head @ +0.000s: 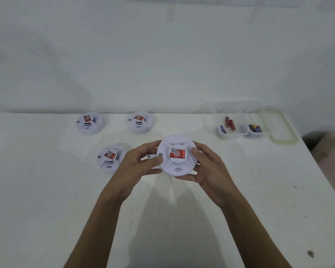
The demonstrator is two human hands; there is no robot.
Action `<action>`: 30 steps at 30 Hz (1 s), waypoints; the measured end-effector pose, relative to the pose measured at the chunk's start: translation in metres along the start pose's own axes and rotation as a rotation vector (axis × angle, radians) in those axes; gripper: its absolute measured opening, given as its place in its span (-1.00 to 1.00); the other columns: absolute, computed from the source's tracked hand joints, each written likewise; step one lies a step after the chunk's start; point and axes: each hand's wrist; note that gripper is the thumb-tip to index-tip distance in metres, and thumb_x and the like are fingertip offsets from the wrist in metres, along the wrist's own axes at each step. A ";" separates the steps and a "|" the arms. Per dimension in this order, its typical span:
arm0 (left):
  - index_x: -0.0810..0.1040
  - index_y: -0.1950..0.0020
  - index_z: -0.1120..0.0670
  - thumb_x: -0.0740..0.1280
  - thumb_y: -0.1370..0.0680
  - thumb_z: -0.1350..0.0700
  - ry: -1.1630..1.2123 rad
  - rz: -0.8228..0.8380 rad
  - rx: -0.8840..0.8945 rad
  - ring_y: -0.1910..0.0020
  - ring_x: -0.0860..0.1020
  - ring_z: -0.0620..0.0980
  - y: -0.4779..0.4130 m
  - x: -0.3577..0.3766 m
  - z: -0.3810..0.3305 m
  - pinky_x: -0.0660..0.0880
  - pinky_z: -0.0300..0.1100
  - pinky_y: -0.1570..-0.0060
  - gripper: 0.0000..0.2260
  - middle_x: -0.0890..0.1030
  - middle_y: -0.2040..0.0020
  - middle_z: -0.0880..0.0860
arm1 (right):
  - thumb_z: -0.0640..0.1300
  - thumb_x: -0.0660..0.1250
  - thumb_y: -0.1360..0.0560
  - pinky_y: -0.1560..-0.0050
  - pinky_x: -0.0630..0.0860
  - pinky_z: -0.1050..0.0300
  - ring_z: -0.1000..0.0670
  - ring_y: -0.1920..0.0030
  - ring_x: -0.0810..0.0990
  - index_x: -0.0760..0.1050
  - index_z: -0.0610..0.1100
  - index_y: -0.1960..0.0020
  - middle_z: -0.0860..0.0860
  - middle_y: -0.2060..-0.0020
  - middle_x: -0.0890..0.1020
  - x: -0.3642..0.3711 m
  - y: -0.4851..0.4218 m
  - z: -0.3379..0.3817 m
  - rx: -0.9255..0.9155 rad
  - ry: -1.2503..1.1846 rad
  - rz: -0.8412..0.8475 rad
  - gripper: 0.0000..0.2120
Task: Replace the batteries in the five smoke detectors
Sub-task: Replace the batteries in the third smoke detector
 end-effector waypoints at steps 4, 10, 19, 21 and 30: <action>0.51 -0.27 -0.03 0.35 -0.51 0.13 -0.011 -0.005 0.003 -0.09 0.62 -0.06 -0.001 0.000 0.000 0.60 -0.19 0.06 -0.67 0.62 -0.15 -0.05 | -0.04 0.30 -0.44 0.08 0.63 -0.11 -0.13 -0.09 0.65 0.46 -0.12 -0.30 -0.06 -0.16 0.62 0.000 -0.001 0.001 0.001 -0.006 -0.002 -0.56; 0.51 -0.28 -0.02 0.37 -0.47 0.05 -0.022 -0.006 0.005 -0.09 0.62 -0.04 -0.002 0.001 0.001 0.60 -0.15 0.02 -0.62 0.62 -0.15 -0.03 | -0.05 0.30 -0.45 0.07 0.62 -0.13 -0.15 -0.10 0.64 0.46 -0.12 -0.30 -0.07 -0.17 0.62 -0.001 -0.003 0.001 0.006 -0.008 -0.006 -0.57; 0.51 -0.29 -0.02 0.36 -0.51 0.09 -0.044 -0.010 0.008 -0.08 0.62 -0.07 -0.006 0.001 0.003 0.58 -0.25 0.09 -0.66 0.63 -0.13 -0.05 | -0.05 0.30 -0.45 0.06 0.62 -0.16 -0.16 -0.09 0.65 0.45 -0.13 -0.30 -0.08 -0.15 0.62 -0.004 -0.006 0.001 0.016 -0.016 -0.008 -0.56; 0.51 -0.30 -0.01 0.36 -0.50 0.07 -0.046 -0.004 0.009 -0.09 0.61 -0.06 -0.007 0.001 0.003 0.59 -0.22 0.05 -0.64 0.63 -0.14 -0.04 | -0.05 0.30 -0.45 0.07 0.62 -0.13 -0.15 -0.09 0.65 0.45 -0.13 -0.31 -0.08 -0.16 0.62 -0.004 -0.006 0.001 0.019 -0.014 -0.015 -0.56; 0.52 -0.27 -0.05 0.36 -0.49 0.05 -0.045 -0.007 0.027 -0.07 0.62 -0.11 -0.016 0.002 0.003 0.58 -0.28 0.10 -0.66 0.64 -0.11 -0.10 | -0.13 0.26 -0.55 0.03 0.61 -0.22 -0.19 -0.05 0.65 0.41 -0.15 -0.24 -0.14 -0.15 0.60 -0.003 -0.013 0.005 0.051 -0.018 -0.105 -0.73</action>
Point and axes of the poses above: each hand's wrist, its own y-axis away from the middle knuckle, its own x-axis out of the palm, z = x × y
